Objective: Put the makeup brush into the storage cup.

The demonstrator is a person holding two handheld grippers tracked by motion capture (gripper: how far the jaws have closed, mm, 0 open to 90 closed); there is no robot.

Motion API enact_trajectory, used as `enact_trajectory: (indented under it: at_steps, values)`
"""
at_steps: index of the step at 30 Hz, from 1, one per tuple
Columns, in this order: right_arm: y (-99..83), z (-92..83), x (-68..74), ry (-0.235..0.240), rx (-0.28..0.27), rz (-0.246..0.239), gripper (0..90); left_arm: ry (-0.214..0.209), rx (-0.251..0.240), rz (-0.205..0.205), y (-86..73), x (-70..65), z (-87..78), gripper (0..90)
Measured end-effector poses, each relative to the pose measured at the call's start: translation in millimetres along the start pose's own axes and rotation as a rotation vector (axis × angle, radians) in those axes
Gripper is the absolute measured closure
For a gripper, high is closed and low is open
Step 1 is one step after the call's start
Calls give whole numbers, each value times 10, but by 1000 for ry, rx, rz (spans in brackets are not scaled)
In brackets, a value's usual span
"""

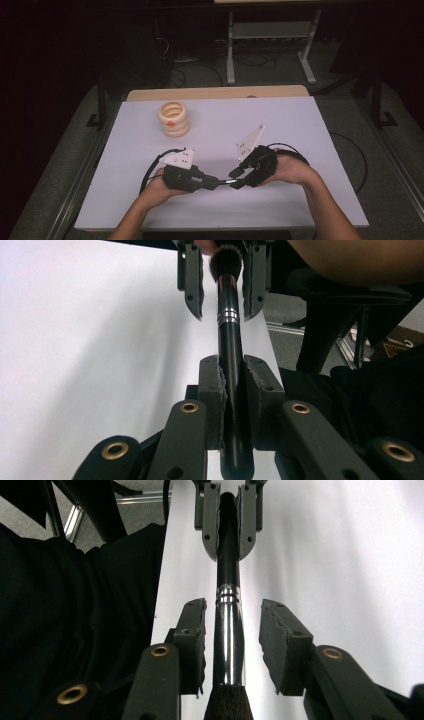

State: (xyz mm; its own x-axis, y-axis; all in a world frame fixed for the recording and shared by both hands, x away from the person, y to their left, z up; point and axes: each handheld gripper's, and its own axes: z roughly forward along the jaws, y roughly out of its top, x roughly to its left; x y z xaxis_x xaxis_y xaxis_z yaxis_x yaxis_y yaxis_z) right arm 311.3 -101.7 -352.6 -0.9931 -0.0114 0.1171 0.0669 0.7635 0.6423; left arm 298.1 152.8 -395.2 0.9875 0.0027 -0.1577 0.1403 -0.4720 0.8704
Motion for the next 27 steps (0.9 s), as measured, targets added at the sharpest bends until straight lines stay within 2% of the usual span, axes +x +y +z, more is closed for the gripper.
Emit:
enact_trajectory:
  at_steps: [12, 27]
  values:
    - [5, 52, -2, 16, 33, -9, 753, 3, 10, 5, 1, -2, 14, 795]
    - [5, 80, -10, 4, 62, 16, 765, 19, 40, -13, 3, -14, 43, 790]
